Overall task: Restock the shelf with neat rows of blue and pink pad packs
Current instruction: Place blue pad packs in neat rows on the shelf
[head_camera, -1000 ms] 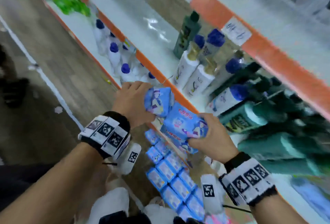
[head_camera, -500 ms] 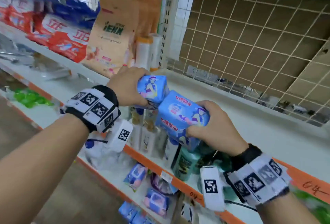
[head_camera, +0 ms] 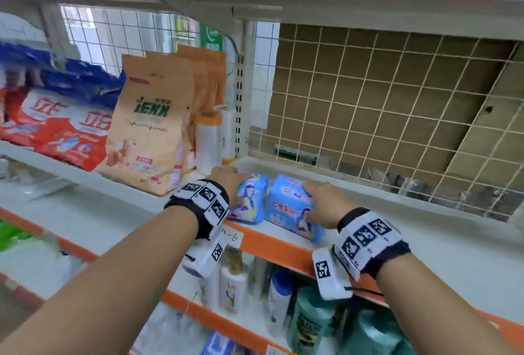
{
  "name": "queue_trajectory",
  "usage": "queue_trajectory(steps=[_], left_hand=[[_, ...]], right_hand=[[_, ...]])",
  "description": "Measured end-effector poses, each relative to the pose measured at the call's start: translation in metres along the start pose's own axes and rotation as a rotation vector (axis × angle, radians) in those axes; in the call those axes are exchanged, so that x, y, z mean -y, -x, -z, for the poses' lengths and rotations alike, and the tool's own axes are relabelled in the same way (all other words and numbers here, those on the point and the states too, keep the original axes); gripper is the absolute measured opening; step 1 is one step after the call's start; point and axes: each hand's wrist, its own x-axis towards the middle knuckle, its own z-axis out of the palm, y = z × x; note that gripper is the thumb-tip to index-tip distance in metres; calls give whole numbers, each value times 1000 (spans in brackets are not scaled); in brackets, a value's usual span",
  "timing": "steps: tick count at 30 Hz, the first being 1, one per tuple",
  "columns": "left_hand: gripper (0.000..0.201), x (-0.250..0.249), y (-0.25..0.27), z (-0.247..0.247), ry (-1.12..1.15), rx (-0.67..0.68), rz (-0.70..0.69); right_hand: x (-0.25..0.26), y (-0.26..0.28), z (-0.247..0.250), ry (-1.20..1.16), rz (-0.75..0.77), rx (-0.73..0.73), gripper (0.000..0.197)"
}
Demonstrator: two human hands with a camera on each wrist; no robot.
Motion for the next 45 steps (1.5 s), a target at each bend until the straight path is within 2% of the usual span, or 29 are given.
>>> queue_trajectory(steps=[3, 5, 10, 14, 20, 22, 24, 27, 32, 38, 43, 45], left_hand=[[81, 8, -29, 1, -49, 67, -20], [82, 13, -45, 0, -42, 59, -27], [70, 14, -81, 6, 6, 4, -27], [55, 7, -108, 9, 19, -68, 11], [59, 12, -160, 11, 56, -94, 12], [57, 12, -174, 8, 48, -135, -7], [53, 12, -185, 4, 26, -167, -24], [53, 14, -196, 1, 42, -189, -35], [67, 24, -207, 0, 98, -121, -63], [70, 24, -212, -3, 44, -136, -75], [66, 18, -212, -5, 23, -149, -32], [73, 19, -211, -7, -27, -136, -38]], right_hand=[[9, -26, 6, 105, -63, 27, 62], [13, -41, 9, 127, -122, 45, 68], [15, -74, 14, 205, -227, -35, 62], [16, -104, 20, 218, -263, 0, 63], [7, -147, 28, 230, -264, 49, 66], [3, -160, 29, 227, -272, 51, 61], [-2, -173, 29, 220, -284, 28, 47], [-9, -185, 26, 202, -289, -7, 36], [-18, -195, 20, 174, -275, -55, 36], [-19, -204, 15, 235, -276, -131, 30], [-12, -202, 7, 284, -287, -188, 32], [-8, -200, 7, 293, -281, -184, 36]])
